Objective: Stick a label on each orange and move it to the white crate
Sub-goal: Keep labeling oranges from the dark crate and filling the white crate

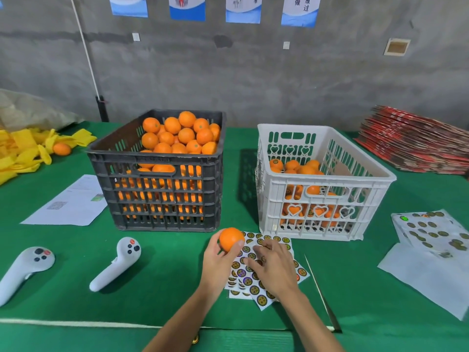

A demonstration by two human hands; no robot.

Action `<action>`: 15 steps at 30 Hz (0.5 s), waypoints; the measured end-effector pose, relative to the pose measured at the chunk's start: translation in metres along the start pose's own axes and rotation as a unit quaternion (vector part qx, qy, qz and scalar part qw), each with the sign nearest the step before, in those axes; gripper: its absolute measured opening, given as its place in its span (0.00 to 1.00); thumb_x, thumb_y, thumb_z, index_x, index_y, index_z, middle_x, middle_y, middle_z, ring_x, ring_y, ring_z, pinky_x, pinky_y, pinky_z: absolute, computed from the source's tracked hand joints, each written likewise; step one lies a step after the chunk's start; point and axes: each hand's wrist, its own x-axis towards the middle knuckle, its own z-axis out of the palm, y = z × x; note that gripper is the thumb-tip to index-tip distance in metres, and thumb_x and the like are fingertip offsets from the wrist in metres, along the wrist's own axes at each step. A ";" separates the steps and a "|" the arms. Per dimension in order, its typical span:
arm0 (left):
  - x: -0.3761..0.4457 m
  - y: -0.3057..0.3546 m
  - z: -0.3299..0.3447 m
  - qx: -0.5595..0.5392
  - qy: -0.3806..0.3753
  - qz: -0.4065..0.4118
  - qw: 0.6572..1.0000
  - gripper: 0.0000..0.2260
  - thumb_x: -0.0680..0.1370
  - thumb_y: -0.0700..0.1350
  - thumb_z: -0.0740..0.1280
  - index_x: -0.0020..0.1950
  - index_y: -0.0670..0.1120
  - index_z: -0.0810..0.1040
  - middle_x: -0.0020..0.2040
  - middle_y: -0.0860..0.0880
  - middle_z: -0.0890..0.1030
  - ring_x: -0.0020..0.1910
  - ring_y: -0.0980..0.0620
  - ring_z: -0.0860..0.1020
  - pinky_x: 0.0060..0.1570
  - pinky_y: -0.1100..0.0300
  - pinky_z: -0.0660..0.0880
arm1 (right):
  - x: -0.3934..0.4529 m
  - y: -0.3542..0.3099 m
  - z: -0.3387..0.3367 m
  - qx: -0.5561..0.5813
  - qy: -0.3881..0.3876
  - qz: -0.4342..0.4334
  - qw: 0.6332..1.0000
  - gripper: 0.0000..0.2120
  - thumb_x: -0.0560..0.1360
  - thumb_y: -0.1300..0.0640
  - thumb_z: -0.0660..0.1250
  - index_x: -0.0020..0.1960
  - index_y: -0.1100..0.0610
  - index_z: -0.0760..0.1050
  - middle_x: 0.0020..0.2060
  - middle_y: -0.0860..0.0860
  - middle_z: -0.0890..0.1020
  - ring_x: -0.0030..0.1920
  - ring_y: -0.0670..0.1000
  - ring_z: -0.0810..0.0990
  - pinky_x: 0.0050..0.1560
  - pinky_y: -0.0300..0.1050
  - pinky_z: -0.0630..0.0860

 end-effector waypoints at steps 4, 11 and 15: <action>-0.002 0.000 -0.001 -0.002 -0.001 0.013 1.000 0.22 0.75 0.49 0.79 0.66 0.55 0.77 0.59 0.49 0.85 0.56 0.52 0.86 0.57 0.57 0.82 | 0.001 -0.002 0.002 0.005 0.020 0.003 1.000 0.20 0.79 0.37 0.65 0.64 0.46 0.81 0.62 0.43 0.76 0.63 0.48 0.69 0.65 0.44 0.66; -0.005 0.002 -0.001 0.000 -0.033 0.017 0.999 0.24 0.76 0.48 0.78 0.69 0.53 0.75 0.60 0.49 0.85 0.57 0.52 0.85 0.54 0.65 0.79 | 0.000 -0.003 0.003 0.028 0.036 0.003 0.999 0.17 0.79 0.39 0.66 0.61 0.47 0.82 0.55 0.42 0.77 0.57 0.47 0.71 0.61 0.43 0.67; -0.005 0.001 -0.003 -0.002 -0.028 0.012 1.000 0.25 0.75 0.49 0.78 0.70 0.53 0.74 0.61 0.50 0.84 0.58 0.52 0.85 0.55 0.63 0.80 | 0.001 -0.002 0.000 0.070 0.039 0.019 0.997 0.13 0.79 0.41 0.68 0.57 0.47 0.84 0.53 0.41 0.79 0.55 0.46 0.72 0.59 0.45 0.70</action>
